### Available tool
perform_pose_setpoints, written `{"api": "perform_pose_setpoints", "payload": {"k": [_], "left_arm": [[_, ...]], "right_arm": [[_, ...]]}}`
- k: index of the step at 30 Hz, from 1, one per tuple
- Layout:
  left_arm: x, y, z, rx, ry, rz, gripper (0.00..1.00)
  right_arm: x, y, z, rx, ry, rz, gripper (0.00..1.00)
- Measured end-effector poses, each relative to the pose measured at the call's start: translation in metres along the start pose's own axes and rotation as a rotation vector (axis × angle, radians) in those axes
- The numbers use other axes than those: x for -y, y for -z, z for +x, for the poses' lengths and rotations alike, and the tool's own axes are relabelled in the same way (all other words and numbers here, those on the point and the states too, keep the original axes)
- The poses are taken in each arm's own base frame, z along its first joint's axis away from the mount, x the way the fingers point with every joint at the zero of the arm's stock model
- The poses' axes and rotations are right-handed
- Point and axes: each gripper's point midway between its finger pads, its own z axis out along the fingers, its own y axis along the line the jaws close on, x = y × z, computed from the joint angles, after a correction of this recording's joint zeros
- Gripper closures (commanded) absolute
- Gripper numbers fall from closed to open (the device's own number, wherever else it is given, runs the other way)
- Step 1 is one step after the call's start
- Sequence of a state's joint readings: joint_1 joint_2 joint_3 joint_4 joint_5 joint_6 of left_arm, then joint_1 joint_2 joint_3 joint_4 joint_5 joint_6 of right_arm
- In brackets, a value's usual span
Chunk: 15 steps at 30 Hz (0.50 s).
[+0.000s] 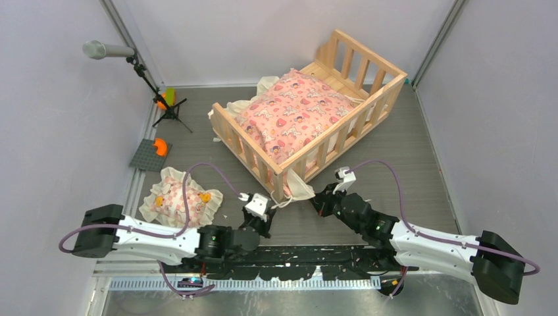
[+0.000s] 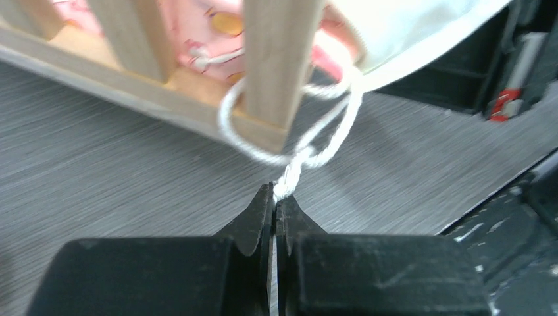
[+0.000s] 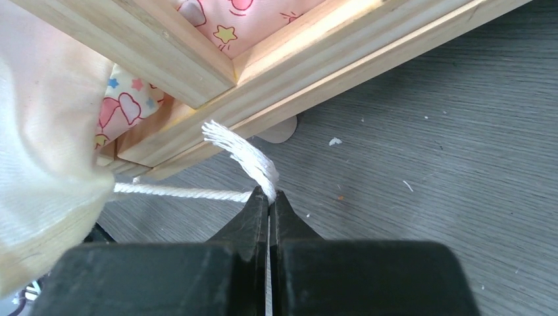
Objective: Set up the pet bed
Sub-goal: Tie the ropes to the bed frame.
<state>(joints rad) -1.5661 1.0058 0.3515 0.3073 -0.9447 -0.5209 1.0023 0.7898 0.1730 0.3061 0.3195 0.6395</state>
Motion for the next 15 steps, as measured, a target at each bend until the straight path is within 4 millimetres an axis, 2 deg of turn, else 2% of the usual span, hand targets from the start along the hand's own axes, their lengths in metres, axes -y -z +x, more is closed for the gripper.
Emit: {"api": "perform_pose_setpoints", "payload": {"k": [6, 11, 15], "left_arm": [[-0.041, 0.02, 0.01, -0.074, -0.081, -0.083, 1.0], [-0.067, 0.034, -0.003, -0.06, -0.08, -0.138, 1.0], [-0.077, 0.041, -0.017, -0.032, -0.071, -0.155, 1.0]], "right_arm": [[-0.003, -0.003, -0.001, -0.01, 0.002, 0.0, 1.0], [-0.003, -0.003, -0.005, 0.003, -0.002, 0.011, 1.0], [0.004, 0.001, -0.009, 0.022, -0.011, 0.045, 1.0]]}}
